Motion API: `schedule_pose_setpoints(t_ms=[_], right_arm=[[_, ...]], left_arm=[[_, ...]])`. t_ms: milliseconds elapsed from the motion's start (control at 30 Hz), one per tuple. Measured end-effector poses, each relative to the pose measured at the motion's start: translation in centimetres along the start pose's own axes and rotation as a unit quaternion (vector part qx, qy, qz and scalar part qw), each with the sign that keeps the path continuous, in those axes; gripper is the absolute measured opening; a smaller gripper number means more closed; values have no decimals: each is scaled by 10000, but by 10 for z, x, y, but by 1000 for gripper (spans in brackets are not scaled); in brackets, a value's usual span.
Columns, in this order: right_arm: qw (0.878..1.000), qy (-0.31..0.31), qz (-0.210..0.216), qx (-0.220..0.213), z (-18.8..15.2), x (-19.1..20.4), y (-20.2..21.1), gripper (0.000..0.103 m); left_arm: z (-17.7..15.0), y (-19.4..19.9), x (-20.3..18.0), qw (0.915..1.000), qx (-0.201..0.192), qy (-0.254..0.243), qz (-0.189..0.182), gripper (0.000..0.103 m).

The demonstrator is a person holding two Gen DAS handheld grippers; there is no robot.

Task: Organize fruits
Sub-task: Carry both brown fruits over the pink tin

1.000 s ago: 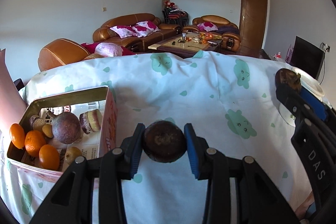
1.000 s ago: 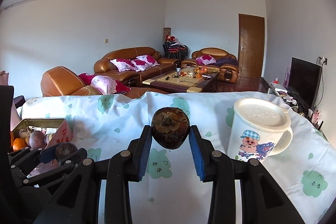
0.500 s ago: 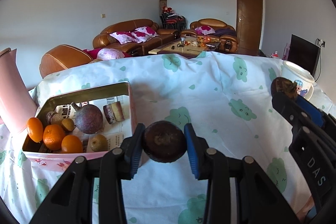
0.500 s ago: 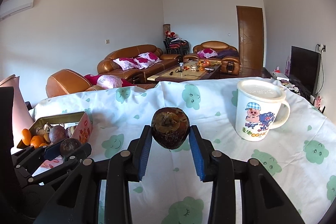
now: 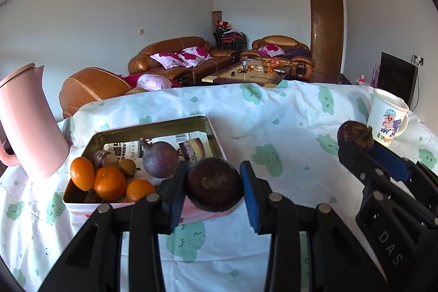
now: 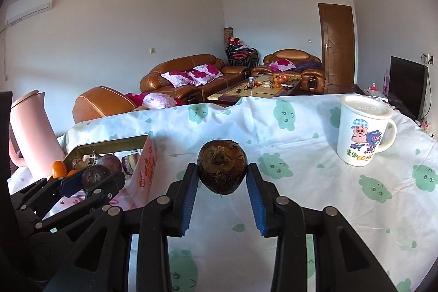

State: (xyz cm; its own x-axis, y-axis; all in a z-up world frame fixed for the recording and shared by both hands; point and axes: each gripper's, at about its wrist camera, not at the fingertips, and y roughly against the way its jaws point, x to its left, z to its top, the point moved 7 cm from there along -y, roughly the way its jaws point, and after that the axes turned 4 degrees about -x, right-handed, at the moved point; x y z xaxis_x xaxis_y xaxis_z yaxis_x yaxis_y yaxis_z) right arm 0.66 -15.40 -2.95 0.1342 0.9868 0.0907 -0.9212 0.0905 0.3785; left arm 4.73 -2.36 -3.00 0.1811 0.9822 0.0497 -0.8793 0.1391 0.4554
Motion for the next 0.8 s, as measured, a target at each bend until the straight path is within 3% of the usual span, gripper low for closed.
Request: schedule_pose_setpoints(t_ms=[800], right_arm=[[9967,219,762,-182,16,127,-23,39]], left_arm=[[15,-14,122,9953,-161,623,724,40]])
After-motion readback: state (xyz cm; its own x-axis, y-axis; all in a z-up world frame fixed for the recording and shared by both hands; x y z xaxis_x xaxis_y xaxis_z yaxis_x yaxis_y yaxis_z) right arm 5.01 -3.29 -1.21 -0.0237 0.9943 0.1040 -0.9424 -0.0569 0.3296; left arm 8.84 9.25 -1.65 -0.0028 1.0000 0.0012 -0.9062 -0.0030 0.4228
